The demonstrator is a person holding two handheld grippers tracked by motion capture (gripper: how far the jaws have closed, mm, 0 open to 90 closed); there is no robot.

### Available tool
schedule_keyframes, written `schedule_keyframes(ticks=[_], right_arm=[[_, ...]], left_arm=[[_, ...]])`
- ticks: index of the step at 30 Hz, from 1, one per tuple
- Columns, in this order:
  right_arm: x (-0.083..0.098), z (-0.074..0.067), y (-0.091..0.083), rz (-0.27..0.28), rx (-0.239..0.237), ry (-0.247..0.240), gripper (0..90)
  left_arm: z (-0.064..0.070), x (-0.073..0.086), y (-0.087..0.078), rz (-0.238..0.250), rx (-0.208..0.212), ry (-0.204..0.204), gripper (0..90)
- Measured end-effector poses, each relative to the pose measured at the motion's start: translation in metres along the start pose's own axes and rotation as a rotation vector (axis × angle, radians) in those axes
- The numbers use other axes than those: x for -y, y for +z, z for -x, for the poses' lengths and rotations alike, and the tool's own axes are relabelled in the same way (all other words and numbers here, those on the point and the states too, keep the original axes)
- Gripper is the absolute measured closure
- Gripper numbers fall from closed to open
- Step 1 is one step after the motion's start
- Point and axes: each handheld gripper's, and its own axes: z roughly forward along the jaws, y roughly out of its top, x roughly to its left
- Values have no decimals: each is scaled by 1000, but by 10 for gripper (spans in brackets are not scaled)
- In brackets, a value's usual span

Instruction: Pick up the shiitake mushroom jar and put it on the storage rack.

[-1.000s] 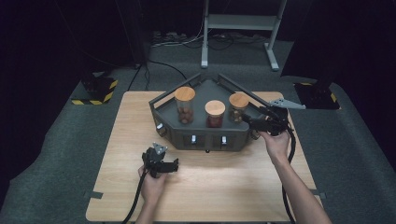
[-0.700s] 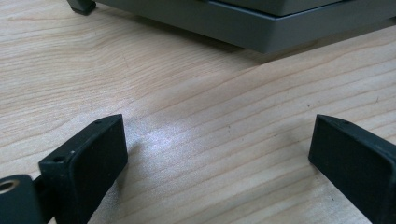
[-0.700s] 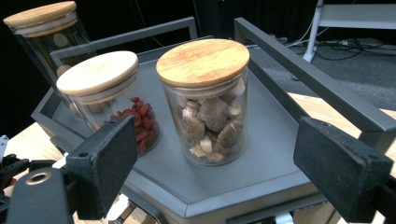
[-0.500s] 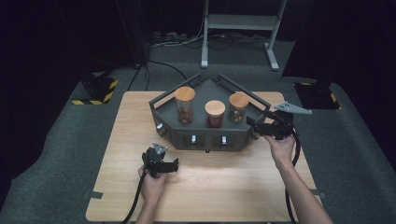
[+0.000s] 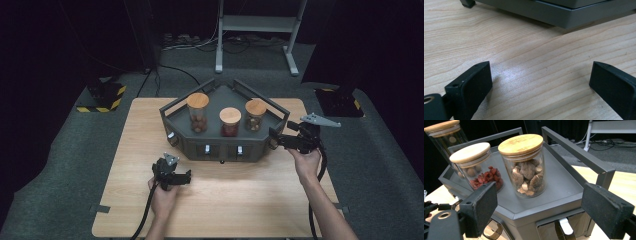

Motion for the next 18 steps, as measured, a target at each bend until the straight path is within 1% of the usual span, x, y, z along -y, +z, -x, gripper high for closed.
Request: schedule_keyframes(ticks=[11,18], right_arm=[[11,4,-8,2,6,-1,132],[19,9,-13,3,10,13,132]], left_arm=[[0,0,0,0,0,0,43],[0,0,0,0,0,0,43]])
